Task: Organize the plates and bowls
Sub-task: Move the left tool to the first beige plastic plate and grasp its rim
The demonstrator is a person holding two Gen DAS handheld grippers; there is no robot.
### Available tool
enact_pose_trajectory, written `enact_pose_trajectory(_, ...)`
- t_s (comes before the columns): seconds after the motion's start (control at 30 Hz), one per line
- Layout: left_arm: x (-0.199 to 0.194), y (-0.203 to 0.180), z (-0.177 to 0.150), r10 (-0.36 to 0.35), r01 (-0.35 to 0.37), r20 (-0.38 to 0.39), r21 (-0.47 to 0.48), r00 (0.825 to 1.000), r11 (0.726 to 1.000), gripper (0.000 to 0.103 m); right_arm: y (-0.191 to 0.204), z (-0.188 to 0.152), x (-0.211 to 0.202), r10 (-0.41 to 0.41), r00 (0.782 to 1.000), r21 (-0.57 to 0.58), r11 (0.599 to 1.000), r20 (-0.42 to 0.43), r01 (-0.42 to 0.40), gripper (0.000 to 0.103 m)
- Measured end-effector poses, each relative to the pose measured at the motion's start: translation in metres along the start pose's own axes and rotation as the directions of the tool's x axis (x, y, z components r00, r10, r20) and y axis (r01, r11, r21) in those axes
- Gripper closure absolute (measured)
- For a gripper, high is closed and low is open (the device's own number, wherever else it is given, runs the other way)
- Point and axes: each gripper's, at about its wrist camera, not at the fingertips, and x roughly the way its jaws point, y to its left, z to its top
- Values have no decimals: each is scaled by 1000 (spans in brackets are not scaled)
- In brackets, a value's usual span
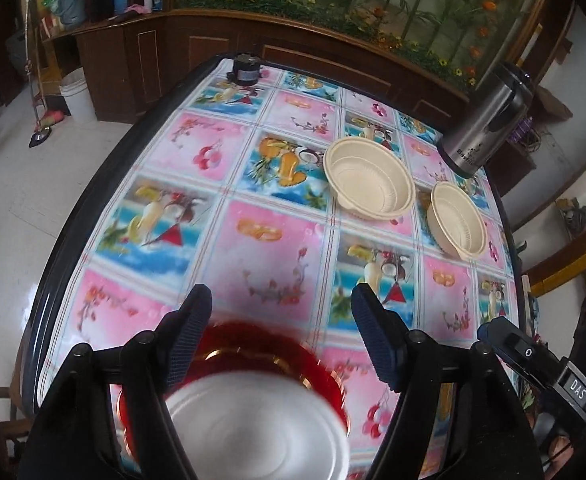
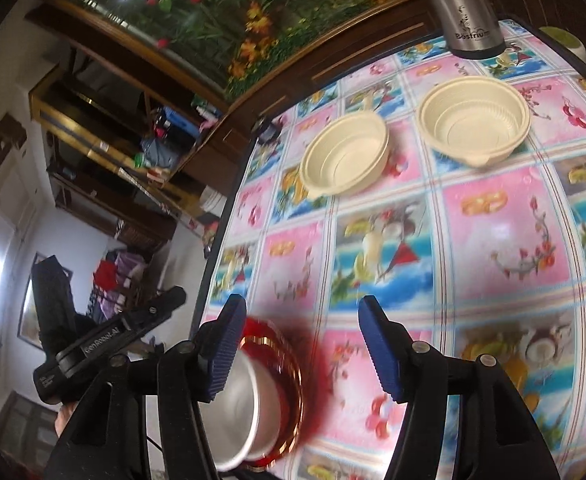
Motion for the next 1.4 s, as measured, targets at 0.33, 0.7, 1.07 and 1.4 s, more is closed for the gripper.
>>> enact_pose_trajectory(0.33,93,-29,71,28,-36,-132,-59,991,998,31,-31,80,60,-22,1000,131,991,-17,24,42)
enact_pose_trajectory(0.7,169,-44,92,19,-38,-225,-82,974,996,31,-67,128,126,-87,995,199,975,-47,94,44)
enact_pose_trajectory(1.07,196,-50,95,6,-26,-243,-79,970,997,43,-79,133,155,-146,986,194,968,-76,158,59)
enact_pose_trajectory(1.4,199,-58,88,17,-26,-260,-31,966,999,87,-80,130,165,-157,982,181,968,-105,174,91)
